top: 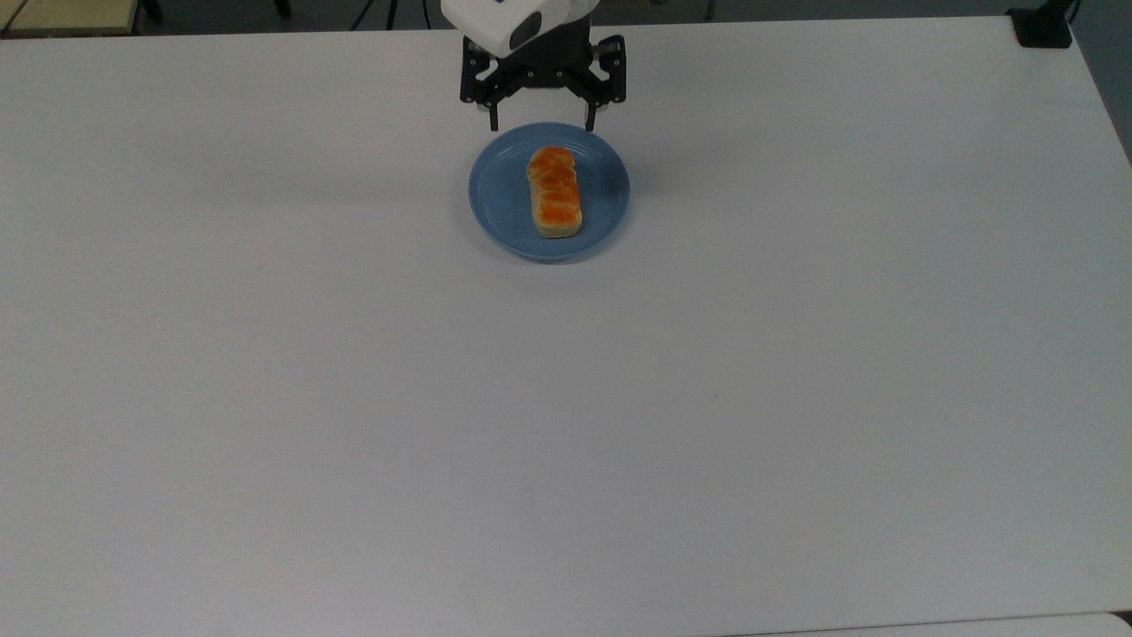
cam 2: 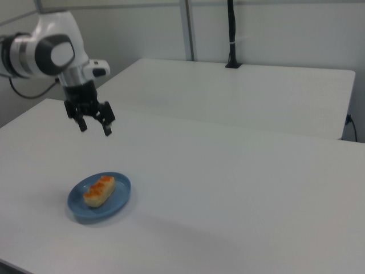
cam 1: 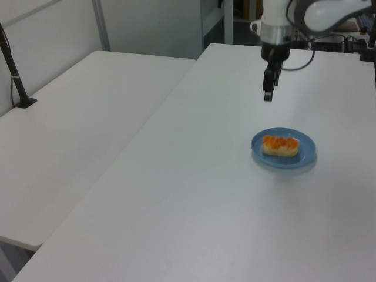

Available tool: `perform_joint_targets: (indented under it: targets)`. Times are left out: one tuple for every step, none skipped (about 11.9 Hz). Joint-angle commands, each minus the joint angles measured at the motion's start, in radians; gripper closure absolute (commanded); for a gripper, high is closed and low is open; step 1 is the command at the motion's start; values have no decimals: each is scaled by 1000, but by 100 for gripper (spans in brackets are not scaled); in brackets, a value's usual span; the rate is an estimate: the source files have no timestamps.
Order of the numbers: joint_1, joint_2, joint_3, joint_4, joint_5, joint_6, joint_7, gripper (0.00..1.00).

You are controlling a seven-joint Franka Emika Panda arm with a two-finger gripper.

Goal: Put the bread on a plate

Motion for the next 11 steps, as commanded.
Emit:
perform_joint_targets:
  targets:
    - [2,2,-9,184,-4,-184,4,0]
    - [-4,0,-10,208,-6,-212,3,0]
    - [-18,-3,-10,230,-7,-233,3,0]
    - [-36,-7,-10,242,-6,-255,3,0]
    - [-43,-9,-9,244,-6,-261,3,0]
    - [-41,-9,-9,244,-6,-261,3,0]
    - [-43,-12,-9,244,-6,-263,3,0]
    - [-43,-21,-9,244,-6,-267,3,0]
    - [-43,-24,-10,244,-6,-284,3,0]
    - [-43,-24,-10,244,-6,-287,3,0]
    - [-43,-26,-10,244,-6,-289,3,0]
